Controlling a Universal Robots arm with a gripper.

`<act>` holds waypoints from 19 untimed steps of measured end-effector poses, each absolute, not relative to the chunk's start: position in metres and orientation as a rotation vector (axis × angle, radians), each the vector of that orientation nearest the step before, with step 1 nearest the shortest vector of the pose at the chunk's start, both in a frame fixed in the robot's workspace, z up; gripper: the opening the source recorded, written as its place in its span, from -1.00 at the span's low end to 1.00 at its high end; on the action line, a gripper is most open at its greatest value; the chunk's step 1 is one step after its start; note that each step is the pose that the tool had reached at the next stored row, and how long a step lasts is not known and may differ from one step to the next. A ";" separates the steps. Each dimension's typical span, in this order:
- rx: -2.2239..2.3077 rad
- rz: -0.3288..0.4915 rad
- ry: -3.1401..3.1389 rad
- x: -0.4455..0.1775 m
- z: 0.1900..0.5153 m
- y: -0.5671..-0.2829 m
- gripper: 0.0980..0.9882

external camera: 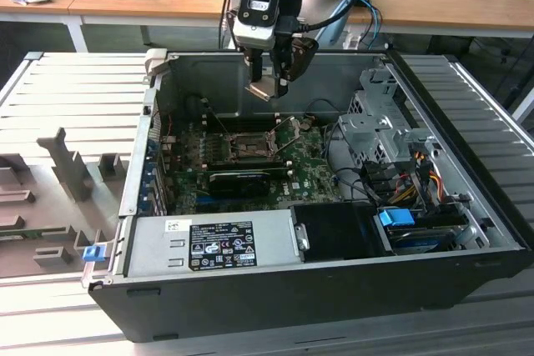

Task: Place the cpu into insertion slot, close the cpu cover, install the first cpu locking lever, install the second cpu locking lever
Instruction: 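Place the cpu into insertion slot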

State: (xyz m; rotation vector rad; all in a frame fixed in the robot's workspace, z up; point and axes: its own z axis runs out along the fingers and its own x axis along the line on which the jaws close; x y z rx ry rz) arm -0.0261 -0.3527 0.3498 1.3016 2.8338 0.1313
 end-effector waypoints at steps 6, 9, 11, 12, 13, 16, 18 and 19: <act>1.397 0.130 2.785 -0.026 0.347 -0.353 -0.04; 1.422 0.130 2.771 -0.026 0.347 -0.353 -0.04; 1.438 0.129 2.762 -0.026 0.347 -0.353 -0.04; 1.454 0.129 2.753 -0.026 0.347 -0.353 -0.04; 1.466 0.129 2.747 -0.026 0.346 -0.353 -0.04; 1.497 0.129 2.729 -0.026 0.346 -0.353 -0.04; 1.518 0.128 2.717 -0.026 0.346 -0.353 -0.04; 1.524 0.128 2.713 -0.026 0.346 -0.353 -0.04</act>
